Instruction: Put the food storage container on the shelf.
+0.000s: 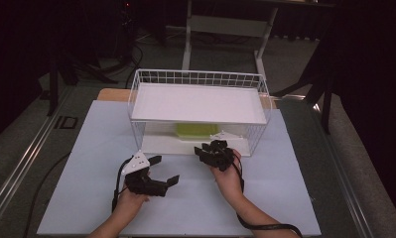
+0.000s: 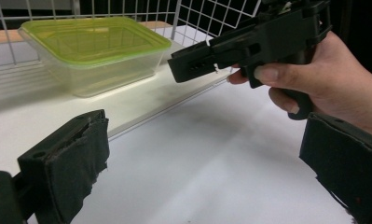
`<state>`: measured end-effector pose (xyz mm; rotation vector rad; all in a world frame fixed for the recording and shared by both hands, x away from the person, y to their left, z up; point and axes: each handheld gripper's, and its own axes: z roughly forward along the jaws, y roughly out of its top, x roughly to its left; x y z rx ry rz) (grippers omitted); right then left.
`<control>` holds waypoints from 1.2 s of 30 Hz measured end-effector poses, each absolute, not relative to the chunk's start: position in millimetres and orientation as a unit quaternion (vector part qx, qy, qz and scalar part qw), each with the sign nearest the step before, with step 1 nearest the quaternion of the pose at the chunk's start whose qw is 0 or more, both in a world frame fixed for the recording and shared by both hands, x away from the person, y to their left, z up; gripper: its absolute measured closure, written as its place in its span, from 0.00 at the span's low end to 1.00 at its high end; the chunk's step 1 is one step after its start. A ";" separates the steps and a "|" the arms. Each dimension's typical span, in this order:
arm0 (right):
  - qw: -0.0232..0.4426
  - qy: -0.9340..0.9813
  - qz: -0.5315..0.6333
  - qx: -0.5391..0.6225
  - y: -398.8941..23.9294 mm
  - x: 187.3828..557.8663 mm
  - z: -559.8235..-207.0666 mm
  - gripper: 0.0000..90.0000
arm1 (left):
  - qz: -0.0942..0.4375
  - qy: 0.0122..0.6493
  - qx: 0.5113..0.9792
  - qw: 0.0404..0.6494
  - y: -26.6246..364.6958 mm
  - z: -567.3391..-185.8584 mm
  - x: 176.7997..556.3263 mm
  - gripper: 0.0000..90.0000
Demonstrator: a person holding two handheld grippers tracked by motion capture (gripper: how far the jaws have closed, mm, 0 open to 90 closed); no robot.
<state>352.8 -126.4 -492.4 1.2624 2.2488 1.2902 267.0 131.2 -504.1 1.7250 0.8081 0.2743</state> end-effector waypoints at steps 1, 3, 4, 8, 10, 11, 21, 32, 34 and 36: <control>0.131 0.774 0.444 0.432 -127.7 350.8 -491.1 0.59 | 0.117 0.343 0.736 0.571 130.4 -503.8 266.8 0.02; 0.127 0.770 0.460 0.425 -132.5 344.9 -488.2 0.41 | 0.117 0.341 0.739 0.569 129.3 -502.5 266.4 0.02; 0.127 0.770 0.460 0.425 -132.5 344.9 -488.2 0.41 | 0.116 0.340 0.739 0.569 128.7 -501.7 266.4 0.02; 0.107 0.779 0.477 0.394 -137.6 334.1 -486.9 0.18 | 0.117 0.335 0.743 0.568 126.7 -497.3 265.8 0.02; 0.115 0.783 0.477 0.381 -138.6 329.8 -486.6 0.16 | 0.116 0.331 0.744 0.569 125.1 -494.7 265.3 0.02; 0.118 0.784 0.477 0.378 -139.5 328.0 -486.0 0.16 | 0.116 0.329 0.744 0.570 124.7 -493.3 265.1 0.02; 0.103 0.784 0.501 0.351 -154.8 317.7 -480.3 0.20 | 0.108 0.305 0.745 0.584 123.5 -482.4 258.8 0.03; 0.100 0.783 0.511 0.340 -178.6 299.2 -474.9 0.20 | 0.103 0.300 0.745 0.587 141.0 -479.9 245.9 0.03; 0.103 0.779 0.514 0.344 -186.6 294.9 -473.8 0.20 | 0.106 0.302 0.744 0.587 147.2 -480.6 242.5 0.03; 0.110 0.779 0.513 0.343 -191.6 291.6 -473.6 0.20 | 0.105 0.305 0.743 0.587 151.7 -481.7 240.1 0.03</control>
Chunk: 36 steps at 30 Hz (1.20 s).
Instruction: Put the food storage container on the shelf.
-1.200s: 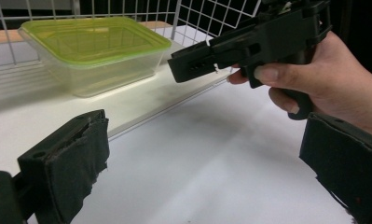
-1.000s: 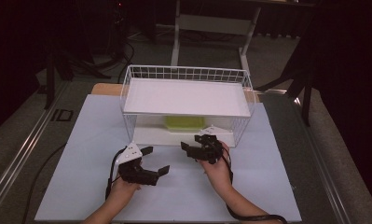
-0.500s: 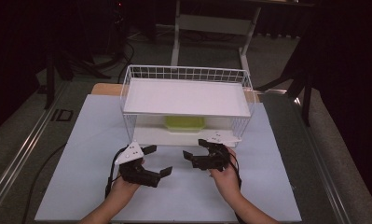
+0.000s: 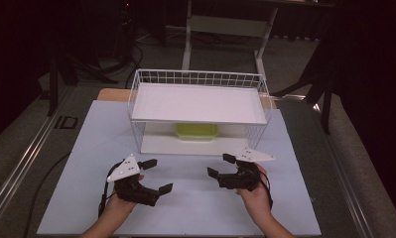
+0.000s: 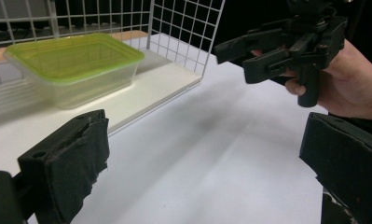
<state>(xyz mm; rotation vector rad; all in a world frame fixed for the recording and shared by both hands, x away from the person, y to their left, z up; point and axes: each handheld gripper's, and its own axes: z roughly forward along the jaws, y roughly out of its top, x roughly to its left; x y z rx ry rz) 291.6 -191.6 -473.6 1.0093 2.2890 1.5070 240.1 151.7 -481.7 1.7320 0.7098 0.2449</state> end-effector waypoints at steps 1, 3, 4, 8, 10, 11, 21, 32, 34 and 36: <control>0.110 0.779 0.513 0.344 -194.0 290.1 -473.7 0.20 | 0.105 0.306 0.743 0.586 153.7 -482.2 239.0 0.03; 0.109 0.778 0.515 0.343 -196.5 288.8 -474.1 0.20 | 0.107 0.307 0.745 0.583 155.8 -482.5 238.0 0.03; 0.113 0.778 0.513 0.345 -198.6 287.3 -474.3 0.20 | 0.107 0.307 0.744 0.583 158.1 -482.8 237.0 0.03; 0.106 0.773 0.519 0.349 -208.8 281.6 -473.4 0.20 | 0.110 0.307 0.742 0.585 167.2 -481.9 232.6 0.03; 0.107 0.769 0.523 0.351 -216.7 275.9 -472.5 0.20 | 0.114 0.313 0.739 0.586 174.4 -481.6 229.0 0.03; 0.107 0.768 0.525 0.351 -218.9 273.8 -472.9 0.20 | 0.115 0.315 0.739 0.585 177.1 -481.9 228.0 0.03; 0.118 0.769 0.520 0.352 -235.3 259.3 -475.2 0.20 | 0.115 0.326 0.735 0.583 188.5 -491.1 216.7 0.03; 0.121 0.774 0.518 0.345 -252.5 249.1 -476.4 0.20 | 0.109 0.333 0.738 0.576 192.6 -499.8 211.2 0.03; 0.123 0.776 0.514 0.344 -255.8 248.6 -476.9 0.20 | 0.111 0.331 0.738 0.578 192.2 -500.1 209.3 0.03; 0.124 0.777 0.513 0.343 -259.2 247.8 -478.7 0.20 | 0.111 0.333 0.735 0.580 191.8 -501.0 207.9 0.03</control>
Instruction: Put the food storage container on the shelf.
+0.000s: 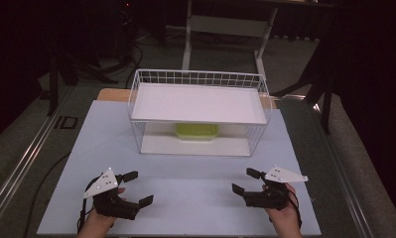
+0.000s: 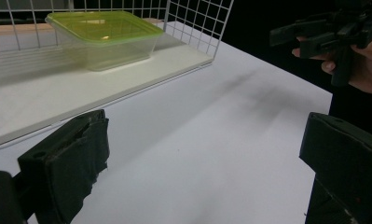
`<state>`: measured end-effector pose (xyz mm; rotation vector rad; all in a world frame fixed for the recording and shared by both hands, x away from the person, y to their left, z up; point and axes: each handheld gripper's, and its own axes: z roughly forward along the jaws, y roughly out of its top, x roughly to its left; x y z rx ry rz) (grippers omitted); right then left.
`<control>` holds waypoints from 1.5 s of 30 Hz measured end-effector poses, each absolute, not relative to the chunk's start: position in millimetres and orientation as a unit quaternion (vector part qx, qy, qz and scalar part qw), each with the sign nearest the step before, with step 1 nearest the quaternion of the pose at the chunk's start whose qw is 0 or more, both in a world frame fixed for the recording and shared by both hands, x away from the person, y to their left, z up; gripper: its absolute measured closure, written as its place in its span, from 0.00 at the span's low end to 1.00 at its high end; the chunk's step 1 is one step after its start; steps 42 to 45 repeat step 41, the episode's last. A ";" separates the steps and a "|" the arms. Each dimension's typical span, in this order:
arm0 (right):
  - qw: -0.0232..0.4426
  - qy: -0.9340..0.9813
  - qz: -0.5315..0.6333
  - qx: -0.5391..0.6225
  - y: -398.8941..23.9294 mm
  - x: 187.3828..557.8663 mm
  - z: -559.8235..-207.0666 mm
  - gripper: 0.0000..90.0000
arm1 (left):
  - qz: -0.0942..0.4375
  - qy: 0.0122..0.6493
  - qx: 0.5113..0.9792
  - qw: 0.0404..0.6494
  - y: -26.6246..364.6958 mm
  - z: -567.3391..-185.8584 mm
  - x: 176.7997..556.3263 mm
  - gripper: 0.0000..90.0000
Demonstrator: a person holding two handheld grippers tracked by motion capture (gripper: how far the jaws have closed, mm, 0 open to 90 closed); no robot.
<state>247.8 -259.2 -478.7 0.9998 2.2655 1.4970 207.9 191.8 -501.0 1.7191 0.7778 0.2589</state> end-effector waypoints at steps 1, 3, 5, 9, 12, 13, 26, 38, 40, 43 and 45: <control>0.121 0.778 0.512 0.343 -260.2 247.3 -479.8 0.20 | 0.111 0.333 0.735 0.580 191.9 -501.7 207.4 0.02; 0.124 0.780 0.511 0.339 -262.7 247.0 -482.5 0.20 | 0.111 0.334 0.734 0.580 191.7 -503.2 207.0 0.03; 0.123 0.779 0.512 0.339 -265.1 247.1 -485.6 0.20 | 0.111 0.333 0.734 0.581 191.1 -504.5 206.5 0.03; 0.121 0.782 0.507 0.343 -268.9 249.8 -494.7 0.20 | 0.111 0.332 0.736 0.580 190.2 -507.5 207.2 0.03; 0.120 0.788 0.500 0.337 -269.1 251.9 -500.8 0.20 | 0.111 0.329 0.738 0.579 189.1 -509.1 206.9 0.03; 0.121 0.790 0.498 0.336 -268.9 252.2 -502.2 0.20 | 0.115 0.325 0.739 0.578 188.7 -509.2 206.7 0.03; 0.107 0.788 0.514 0.322 -270.1 255.6 -506.8 0.20 | 0.141 0.326 0.742 0.568 189.1 -511.7 208.5 0.03; 0.106 0.788 0.513 0.325 -270.2 257.4 -508.5 0.20 | 0.137 0.326 0.744 0.566 188.8 -513.8 209.7 0.03; 0.107 0.785 0.517 0.324 -271.2 257.5 -507.7 0.20 | 0.137 0.324 0.746 0.566 188.3 -513.8 209.5 0.03; 0.108 0.784 0.518 0.323 -271.5 257.5 -507.0 0.20 | 0.137 0.324 0.746 0.566 188.3 -513.8 209.5 0.03; 0.108 0.784 0.518 0.323 -271.5 257.5 -507.0 0.20 | 0.137 0.324 0.746 0.566 188.3 -513.8 209.5 0.03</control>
